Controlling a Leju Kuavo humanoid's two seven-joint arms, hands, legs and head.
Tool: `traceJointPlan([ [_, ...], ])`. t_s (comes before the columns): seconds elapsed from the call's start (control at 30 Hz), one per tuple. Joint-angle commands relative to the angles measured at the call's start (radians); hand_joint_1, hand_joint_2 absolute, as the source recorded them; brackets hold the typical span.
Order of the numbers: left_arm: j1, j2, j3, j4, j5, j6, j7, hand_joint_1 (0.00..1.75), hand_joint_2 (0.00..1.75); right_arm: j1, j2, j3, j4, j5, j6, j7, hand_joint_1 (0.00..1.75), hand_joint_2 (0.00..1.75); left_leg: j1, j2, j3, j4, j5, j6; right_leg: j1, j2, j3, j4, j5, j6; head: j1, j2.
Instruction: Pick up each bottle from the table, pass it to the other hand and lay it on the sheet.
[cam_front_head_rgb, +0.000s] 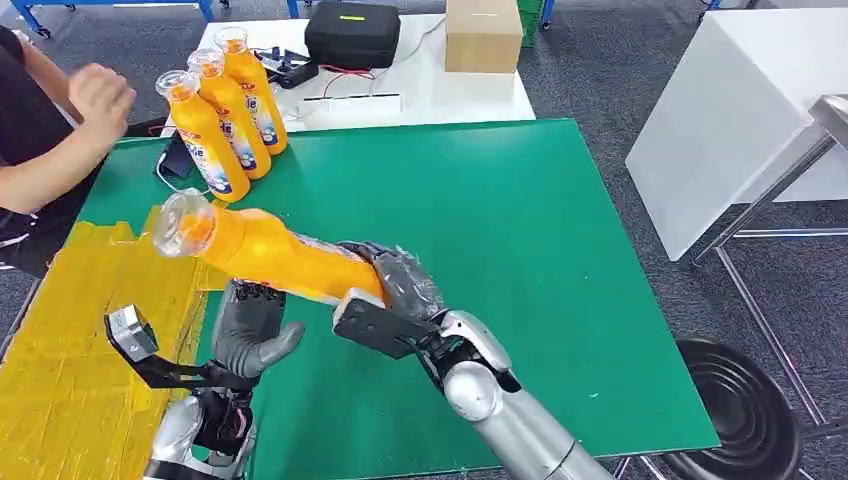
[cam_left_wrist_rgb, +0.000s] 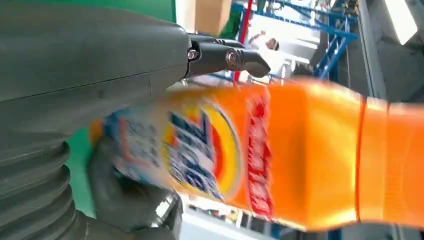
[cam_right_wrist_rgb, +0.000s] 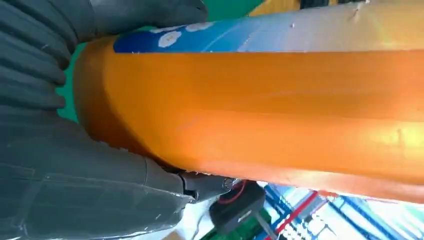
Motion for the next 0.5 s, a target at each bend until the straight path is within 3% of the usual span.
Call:
traceJointPlan([
  [0.03, -0.028, 0.003, -0.05, 0.018, 0.022, -0.024, -0.003, 0.0, 1.75, -0.063, 0.017, 0.094, 0.18, 0.017, 0.004, 0.009, 1.75, 1.75, 0.002, -0.001, 0.004, 0.0, -0.002, -0.002, 0.002, 0.0, 0.004, -0.001, -0.001, -0.001, 0.0, 0.0],
  [0.5, -0.039, -0.003, -0.053, 0.027, 0.034, -0.025, 0.002, 0.0, 1.75, -0.044, 0.051, 0.162, 0.238, 0.058, 0.022, 0.004, 1.75, 1.75, 0.002, -0.001, 0.003, 0.0, -0.001, -0.002, 0.002, 0.0, 0.003, -0.001, -0.001, -0.001, 0.0, 0.0],
])
